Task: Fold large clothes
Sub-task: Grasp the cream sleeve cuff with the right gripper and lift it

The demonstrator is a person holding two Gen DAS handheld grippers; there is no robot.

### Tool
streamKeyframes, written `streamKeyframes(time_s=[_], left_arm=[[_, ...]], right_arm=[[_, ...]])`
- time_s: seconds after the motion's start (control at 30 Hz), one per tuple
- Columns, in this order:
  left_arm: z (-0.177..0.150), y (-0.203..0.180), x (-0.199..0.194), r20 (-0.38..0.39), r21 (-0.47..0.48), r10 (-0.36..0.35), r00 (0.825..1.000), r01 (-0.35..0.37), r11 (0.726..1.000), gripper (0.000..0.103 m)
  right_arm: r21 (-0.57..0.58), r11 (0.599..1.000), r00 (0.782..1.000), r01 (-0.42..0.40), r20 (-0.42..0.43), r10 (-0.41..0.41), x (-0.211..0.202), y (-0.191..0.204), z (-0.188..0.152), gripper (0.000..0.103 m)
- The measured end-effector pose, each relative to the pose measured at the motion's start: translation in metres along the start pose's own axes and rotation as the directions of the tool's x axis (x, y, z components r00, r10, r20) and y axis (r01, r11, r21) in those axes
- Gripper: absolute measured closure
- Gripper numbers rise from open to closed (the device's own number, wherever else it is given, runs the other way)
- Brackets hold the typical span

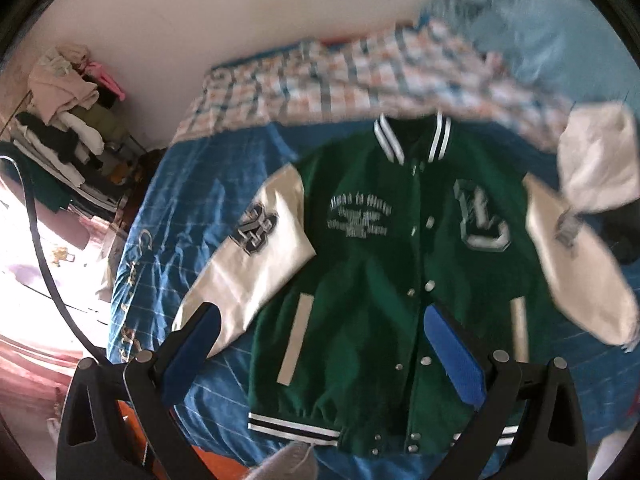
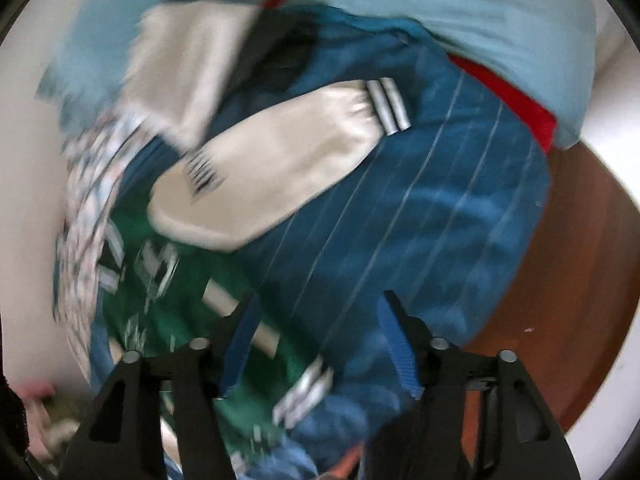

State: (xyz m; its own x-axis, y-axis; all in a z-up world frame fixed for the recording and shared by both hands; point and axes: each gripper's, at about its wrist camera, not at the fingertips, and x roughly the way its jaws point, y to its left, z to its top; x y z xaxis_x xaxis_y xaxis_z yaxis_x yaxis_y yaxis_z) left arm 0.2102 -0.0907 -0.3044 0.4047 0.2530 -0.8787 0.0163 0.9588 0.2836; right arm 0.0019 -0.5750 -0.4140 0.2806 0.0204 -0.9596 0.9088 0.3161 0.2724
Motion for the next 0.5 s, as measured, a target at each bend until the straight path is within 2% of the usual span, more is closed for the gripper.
streamKeyframes(time_s=[0.17, 0.27, 0.33, 0.37, 0.4, 0.43, 0.47, 0.5], left_arm=[[0.0, -0.037, 0.077, -0.105, 0.005, 0.074, 0.992, -0.074, 0.997, 0.0], [0.006, -0.059, 0.119, -0.148, -0.006, 0.095, 0.984, -0.097, 0.995, 0.0], [0.011, -0.07, 0.138, -0.166, -0.015, 0.094, 0.982, -0.098, 0.995, 0.0], [0.012, -0.075, 0.144, -0.169, -0.014, 0.095, 0.981, -0.098, 0.995, 0.0], [0.014, -0.082, 0.153, -0.169, -0.012, 0.096, 0.981, -0.1, 0.995, 0.0], [0.016, -0.088, 0.159, -0.167, -0.007, 0.094, 0.981, -0.096, 0.995, 0.0], [0.019, -0.094, 0.164, -0.167, -0.003, 0.093, 0.982, -0.094, 0.996, 0.0], [0.02, -0.1, 0.168, -0.167, 0.007, 0.095, 0.981, -0.095, 0.995, 0.0]], right_arm=[[0.195, 0.981, 1.0, -0.025, 0.016, 0.023, 0.121, -0.069, 0.104, 0.028], [0.267, 0.962, 0.997, -0.061, 0.053, 0.048, 0.173, -0.09, 0.15, 0.027], [0.298, 0.948, 0.994, -0.106, 0.037, 0.1, 0.208, -0.093, 0.176, 0.026], [0.307, 0.947, 0.995, -0.1, 0.02, 0.099, 0.219, -0.09, 0.183, 0.025], [0.31, 0.946, 0.995, -0.095, 0.024, 0.092, 0.225, -0.084, 0.19, 0.029], [0.302, 0.949, 0.996, -0.086, 0.044, 0.076, 0.227, -0.079, 0.194, 0.038], [0.278, 0.958, 0.996, -0.072, 0.068, 0.055, 0.227, -0.07, 0.199, 0.061], [0.254, 0.965, 0.996, -0.068, 0.075, 0.05, 0.226, -0.061, 0.203, 0.074]])
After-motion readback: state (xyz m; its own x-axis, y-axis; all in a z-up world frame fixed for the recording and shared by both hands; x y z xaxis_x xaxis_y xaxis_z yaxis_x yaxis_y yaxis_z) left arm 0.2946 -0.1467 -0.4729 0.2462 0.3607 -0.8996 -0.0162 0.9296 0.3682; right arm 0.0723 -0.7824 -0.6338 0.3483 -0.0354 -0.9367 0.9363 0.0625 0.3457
